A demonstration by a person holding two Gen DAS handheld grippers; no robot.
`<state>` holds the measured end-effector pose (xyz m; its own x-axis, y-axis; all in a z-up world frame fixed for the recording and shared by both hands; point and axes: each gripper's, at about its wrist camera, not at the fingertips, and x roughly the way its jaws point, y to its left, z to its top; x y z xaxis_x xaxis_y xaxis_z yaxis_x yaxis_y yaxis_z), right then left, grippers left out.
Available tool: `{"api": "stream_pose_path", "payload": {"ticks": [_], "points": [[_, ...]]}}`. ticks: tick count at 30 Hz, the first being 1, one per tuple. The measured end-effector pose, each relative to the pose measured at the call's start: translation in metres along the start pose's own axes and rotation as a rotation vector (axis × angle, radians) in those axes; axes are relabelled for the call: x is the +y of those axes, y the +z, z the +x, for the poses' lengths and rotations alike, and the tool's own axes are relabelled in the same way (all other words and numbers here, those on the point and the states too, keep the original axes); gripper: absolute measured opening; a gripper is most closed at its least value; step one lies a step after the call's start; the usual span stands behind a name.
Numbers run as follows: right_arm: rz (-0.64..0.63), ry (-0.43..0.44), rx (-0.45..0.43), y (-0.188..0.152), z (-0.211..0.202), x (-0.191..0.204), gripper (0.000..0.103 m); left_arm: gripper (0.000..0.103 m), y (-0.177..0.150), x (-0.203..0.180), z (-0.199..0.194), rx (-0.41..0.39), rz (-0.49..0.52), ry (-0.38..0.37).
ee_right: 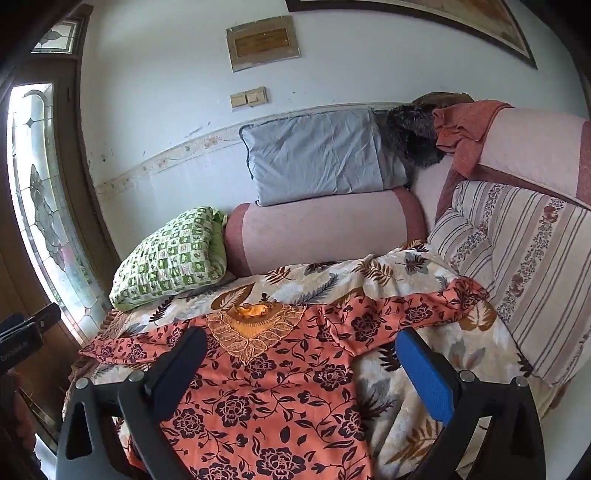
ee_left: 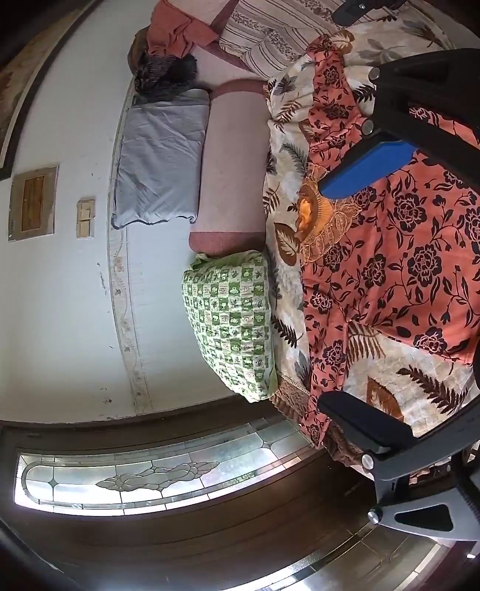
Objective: Fold small clothes
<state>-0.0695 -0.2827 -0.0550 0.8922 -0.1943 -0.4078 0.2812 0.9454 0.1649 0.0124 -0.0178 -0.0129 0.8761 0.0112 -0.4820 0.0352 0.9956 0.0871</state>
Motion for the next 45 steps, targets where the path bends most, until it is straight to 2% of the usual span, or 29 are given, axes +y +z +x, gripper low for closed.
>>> {"api": "stream_pose_path", "payload": {"ticks": [25,45], "points": [[-0.064,0.016,0.053,0.000,0.020,0.026,0.103,0.103,0.000,-0.004,0.008,0.024,0.012,-0.005],[-0.129,-0.028,0.113,0.001,0.037,0.052,0.103,0.103,-0.001,-0.018,0.015,0.045,0.032,-0.014]]}}
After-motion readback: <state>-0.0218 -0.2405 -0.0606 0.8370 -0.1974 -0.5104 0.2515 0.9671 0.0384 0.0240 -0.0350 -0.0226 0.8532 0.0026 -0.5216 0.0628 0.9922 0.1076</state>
